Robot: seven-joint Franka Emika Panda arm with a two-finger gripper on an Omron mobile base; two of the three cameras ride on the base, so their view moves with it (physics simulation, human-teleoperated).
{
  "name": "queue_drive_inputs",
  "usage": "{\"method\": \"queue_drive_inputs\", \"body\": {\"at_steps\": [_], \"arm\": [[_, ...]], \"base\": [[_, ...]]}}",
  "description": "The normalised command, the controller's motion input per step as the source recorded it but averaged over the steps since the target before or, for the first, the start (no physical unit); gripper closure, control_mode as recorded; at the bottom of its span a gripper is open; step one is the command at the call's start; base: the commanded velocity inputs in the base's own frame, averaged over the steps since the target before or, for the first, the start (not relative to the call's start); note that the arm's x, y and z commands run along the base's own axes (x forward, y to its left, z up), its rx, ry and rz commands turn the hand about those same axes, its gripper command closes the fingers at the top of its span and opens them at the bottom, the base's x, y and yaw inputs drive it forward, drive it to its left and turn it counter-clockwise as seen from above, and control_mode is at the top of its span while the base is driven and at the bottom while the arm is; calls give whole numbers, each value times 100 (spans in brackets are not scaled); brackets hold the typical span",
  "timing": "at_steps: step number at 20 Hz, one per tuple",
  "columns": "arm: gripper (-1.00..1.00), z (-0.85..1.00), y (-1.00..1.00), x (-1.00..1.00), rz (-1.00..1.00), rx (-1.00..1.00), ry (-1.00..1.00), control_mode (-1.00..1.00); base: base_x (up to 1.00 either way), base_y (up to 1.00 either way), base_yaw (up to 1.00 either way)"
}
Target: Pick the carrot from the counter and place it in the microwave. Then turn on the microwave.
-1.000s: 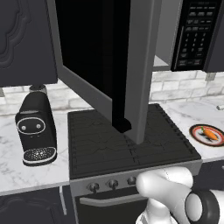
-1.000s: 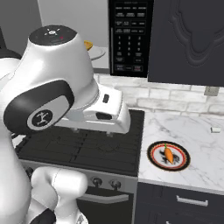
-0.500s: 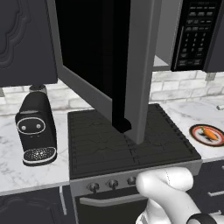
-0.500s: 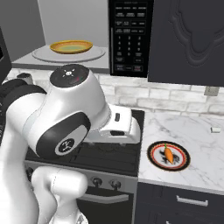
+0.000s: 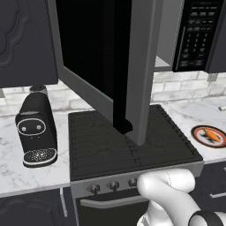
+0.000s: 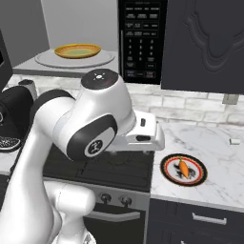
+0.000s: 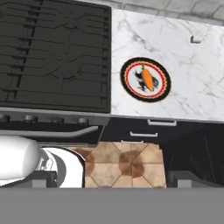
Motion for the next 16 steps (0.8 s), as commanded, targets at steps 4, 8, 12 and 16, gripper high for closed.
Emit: {"method": "queue_drive_inputs", "body": {"at_steps": [4,8,12,16], "arm": [[-100,-18,-27,31,2,0,9,-100],[-100,-24,-31,30,3,0,5,-100],[-100,-30,-16,46,4,0,3,-100],[-100,-31,-12,50,5,1,2,-100]], "base": [[0,0,0],[0,0,0],[0,0,0],[0,0,0]]}}
